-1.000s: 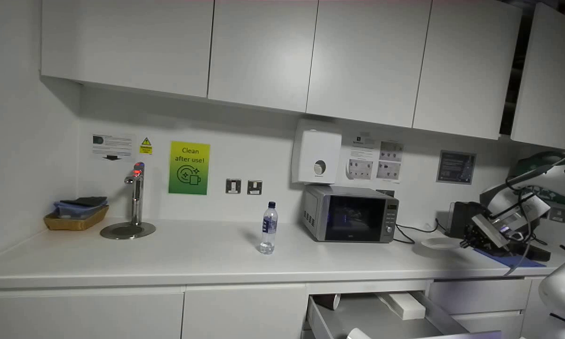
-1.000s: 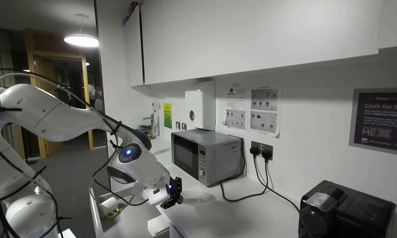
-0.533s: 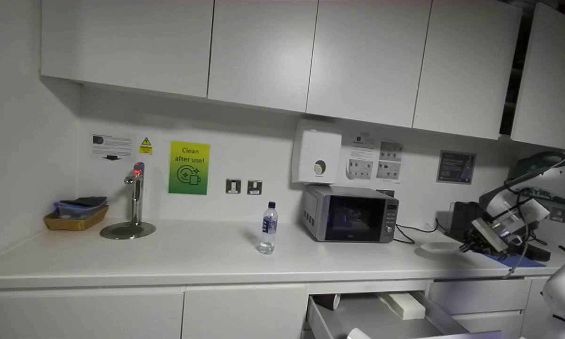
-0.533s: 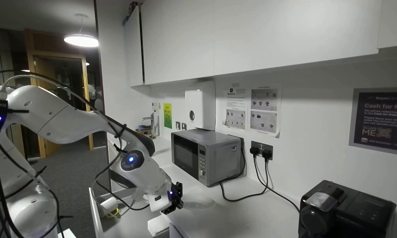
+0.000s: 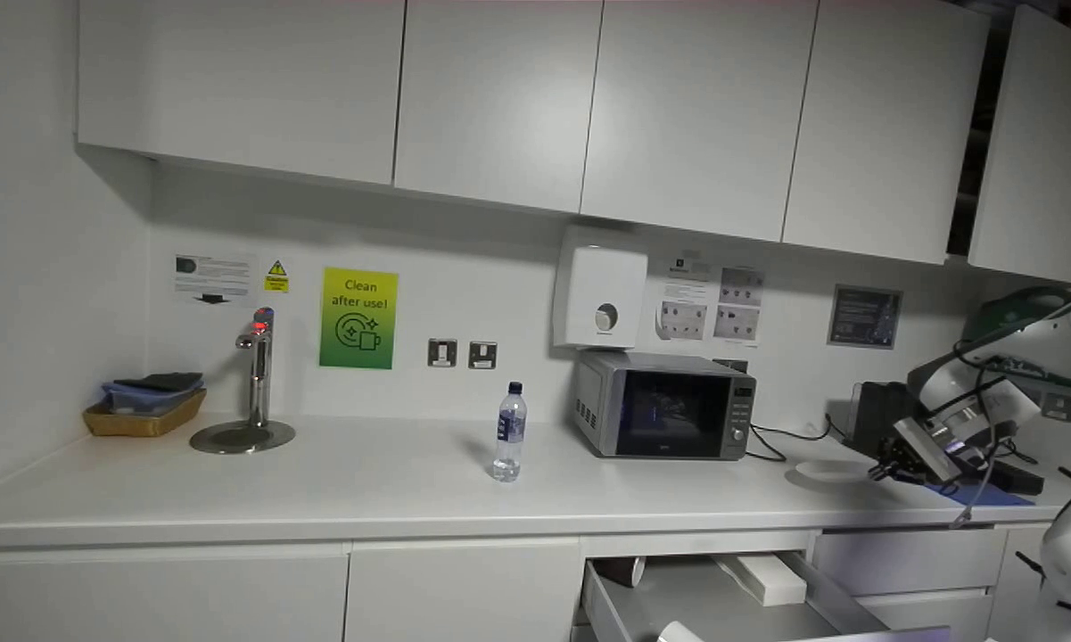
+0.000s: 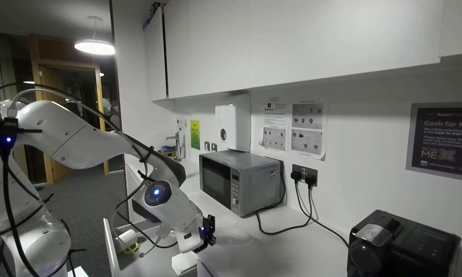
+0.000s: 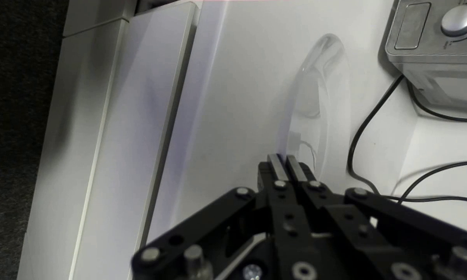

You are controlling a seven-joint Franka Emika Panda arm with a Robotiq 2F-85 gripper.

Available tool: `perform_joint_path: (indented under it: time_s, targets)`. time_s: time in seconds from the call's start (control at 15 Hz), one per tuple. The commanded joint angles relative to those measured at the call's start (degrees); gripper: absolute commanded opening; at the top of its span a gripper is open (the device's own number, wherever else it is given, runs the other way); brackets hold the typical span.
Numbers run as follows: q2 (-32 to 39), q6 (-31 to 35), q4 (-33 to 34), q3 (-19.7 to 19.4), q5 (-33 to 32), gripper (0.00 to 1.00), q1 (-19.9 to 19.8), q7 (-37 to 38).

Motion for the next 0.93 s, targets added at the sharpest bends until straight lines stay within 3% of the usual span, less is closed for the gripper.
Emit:
perform_joint_path:
  time_s: [0.0,0.87]
  targets:
    - [1.4,-1.32,2.55,-3.66,3.34,0.01,3.6,-3.9]
    - [3.05,-1.57,4.24,-13.59,4.37,0.01,12.78,-7.51]
